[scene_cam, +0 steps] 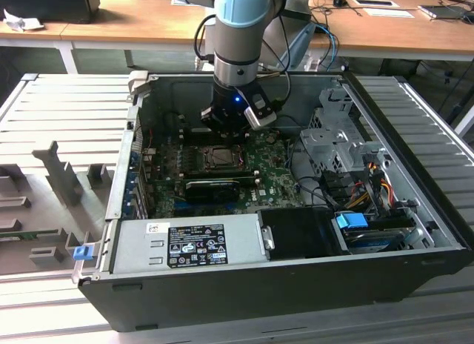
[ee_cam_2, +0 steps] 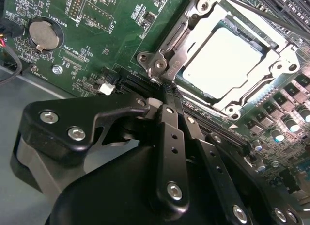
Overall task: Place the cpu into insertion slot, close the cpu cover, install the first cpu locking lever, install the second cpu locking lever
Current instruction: 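Install the first cpu locking lever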
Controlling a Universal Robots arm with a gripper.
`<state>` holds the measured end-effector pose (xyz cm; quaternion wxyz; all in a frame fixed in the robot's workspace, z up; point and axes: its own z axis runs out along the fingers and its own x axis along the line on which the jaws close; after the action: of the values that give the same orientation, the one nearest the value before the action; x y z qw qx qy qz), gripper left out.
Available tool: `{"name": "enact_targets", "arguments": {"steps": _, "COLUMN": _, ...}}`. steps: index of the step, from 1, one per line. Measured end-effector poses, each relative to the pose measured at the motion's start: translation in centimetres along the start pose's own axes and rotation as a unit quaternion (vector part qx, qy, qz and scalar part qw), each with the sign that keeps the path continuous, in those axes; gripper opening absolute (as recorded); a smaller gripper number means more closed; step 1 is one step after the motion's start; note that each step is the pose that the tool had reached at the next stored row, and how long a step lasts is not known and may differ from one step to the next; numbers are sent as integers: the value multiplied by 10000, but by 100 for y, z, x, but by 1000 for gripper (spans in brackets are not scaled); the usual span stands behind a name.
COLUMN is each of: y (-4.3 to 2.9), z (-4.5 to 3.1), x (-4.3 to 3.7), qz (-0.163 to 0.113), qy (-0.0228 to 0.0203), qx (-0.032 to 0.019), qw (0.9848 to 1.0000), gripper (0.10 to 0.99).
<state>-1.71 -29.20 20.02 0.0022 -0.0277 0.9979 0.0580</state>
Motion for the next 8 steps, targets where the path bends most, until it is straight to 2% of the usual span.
{"name": "enact_targets", "arguments": {"steps": 5, "y": 4, "z": -37, "x": 0, "qz": 0, "qy": 3, "qx": 1, "qw": 10000, "gripper": 106}}
{"name": "enact_targets", "arguments": {"steps": 8, "y": 11, "z": -93, "x": -1, "qz": 0, "qy": 7, "qx": 1, "qw": 10000, "gripper": 106}}
